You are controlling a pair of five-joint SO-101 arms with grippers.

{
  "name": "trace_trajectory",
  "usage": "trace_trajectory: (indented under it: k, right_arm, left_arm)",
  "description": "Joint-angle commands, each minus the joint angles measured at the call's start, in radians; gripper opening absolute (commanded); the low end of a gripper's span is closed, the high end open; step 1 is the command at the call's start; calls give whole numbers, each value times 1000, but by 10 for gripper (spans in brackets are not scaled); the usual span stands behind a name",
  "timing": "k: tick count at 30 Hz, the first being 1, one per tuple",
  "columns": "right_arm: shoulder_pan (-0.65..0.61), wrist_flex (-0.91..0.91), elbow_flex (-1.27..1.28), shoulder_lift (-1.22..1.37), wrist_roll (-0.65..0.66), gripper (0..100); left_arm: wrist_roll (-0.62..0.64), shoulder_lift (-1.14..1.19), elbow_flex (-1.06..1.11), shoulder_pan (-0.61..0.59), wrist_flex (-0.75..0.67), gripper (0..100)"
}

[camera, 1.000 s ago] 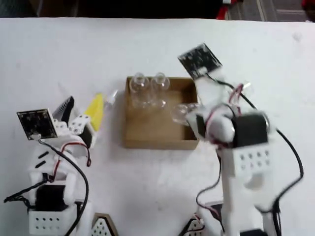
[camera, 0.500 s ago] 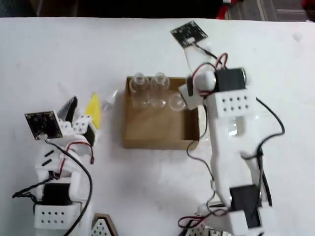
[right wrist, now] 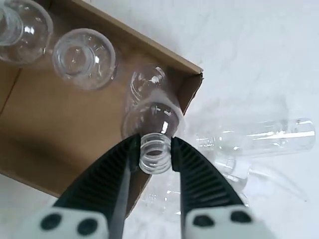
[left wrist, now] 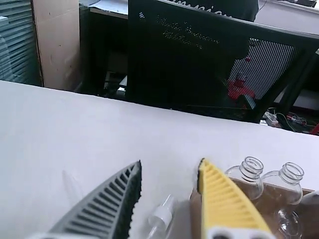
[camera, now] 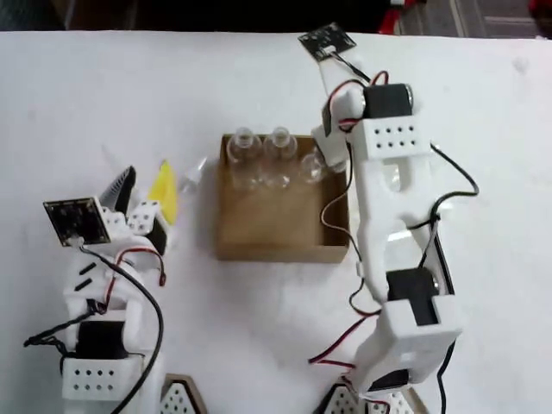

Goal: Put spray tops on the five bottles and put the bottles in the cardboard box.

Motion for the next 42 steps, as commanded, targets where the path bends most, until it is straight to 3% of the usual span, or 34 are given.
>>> trace_trajectory:
  k: [1,12,25,32,42]
  right_arm:
    - [13,-12,-72,33,-8,16]
    - [33,94,-187,51,-8,16]
    - [35,45,-199,168,-9,19]
    - [25,27,-198,174,-15,169]
    - [-53,12,-213,165,-15,178]
  left_arm:
    - [3,-13,-3,-8,-29,173]
    - [3,-13,-3,-10,-29,174]
    - [3,-13,-5,-8,-29,173]
    - [3,-13,-6,-8,-29,175]
    - [2,-13,-5,-8,-31,177]
